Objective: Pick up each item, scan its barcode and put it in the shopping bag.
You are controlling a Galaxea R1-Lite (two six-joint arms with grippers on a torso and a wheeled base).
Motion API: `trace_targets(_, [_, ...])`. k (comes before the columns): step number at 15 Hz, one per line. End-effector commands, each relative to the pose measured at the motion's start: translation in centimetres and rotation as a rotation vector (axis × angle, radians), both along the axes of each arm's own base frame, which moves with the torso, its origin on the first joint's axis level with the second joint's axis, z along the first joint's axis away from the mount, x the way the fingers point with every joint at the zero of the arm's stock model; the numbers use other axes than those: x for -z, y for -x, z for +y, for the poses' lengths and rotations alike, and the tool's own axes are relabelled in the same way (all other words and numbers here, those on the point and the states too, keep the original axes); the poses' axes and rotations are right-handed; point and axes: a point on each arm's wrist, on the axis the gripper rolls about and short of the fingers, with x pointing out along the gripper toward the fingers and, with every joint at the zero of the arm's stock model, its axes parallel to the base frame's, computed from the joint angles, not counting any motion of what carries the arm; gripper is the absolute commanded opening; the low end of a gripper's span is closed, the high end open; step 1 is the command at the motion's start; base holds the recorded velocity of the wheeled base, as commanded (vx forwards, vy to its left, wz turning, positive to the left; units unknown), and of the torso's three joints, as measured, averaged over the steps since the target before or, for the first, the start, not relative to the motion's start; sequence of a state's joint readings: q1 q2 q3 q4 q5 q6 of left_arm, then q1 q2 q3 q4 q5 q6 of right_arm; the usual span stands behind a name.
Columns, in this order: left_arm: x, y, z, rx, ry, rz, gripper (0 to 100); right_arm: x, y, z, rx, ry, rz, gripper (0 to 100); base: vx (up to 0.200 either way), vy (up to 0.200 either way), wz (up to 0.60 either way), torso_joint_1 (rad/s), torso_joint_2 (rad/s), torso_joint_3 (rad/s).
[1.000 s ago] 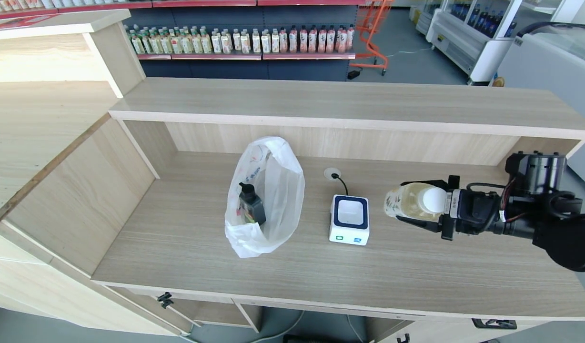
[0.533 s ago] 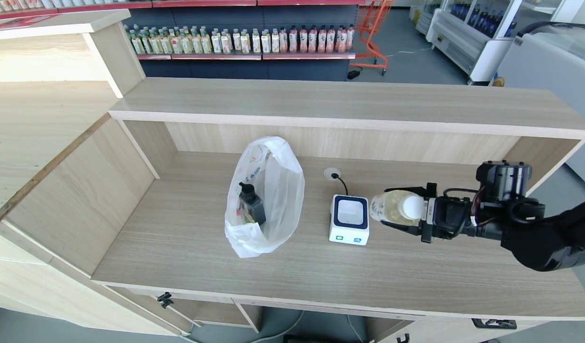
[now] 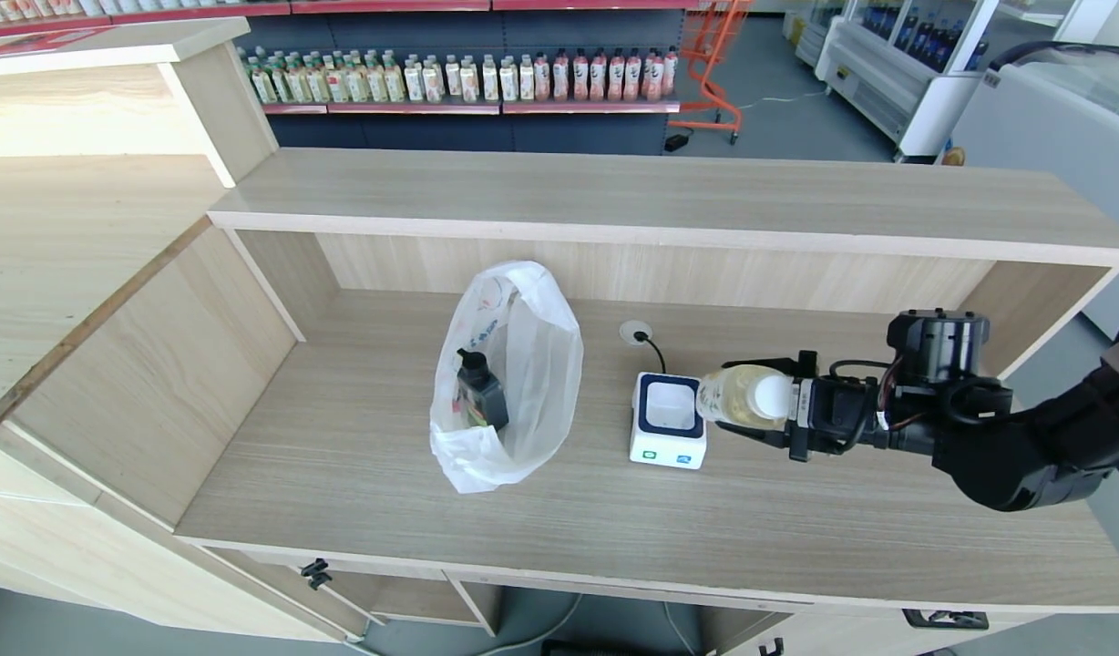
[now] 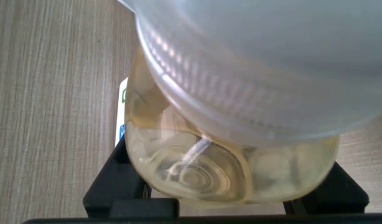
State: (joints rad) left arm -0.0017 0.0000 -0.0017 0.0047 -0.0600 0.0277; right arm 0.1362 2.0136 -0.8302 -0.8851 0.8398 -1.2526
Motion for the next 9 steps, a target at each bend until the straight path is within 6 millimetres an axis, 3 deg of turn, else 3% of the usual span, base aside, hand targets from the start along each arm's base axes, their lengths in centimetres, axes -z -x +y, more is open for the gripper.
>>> trace_targets(1, [0.0,0.0,0.0,-0.002,0.0,0.002,100,0.1,-0.6,0.1,-0.001,-0.001,-0.009,0,0.0,0.0,0.0,0.0,0.0,0.0])
trace_targets(9, [0.0,0.0,0.0,0.0,0.0,0.002,100,1.9,-1.8,1.2,-0.062,-0.015,-0.018,0,0.0,0.0,0.0,0.0,0.0,0.0])
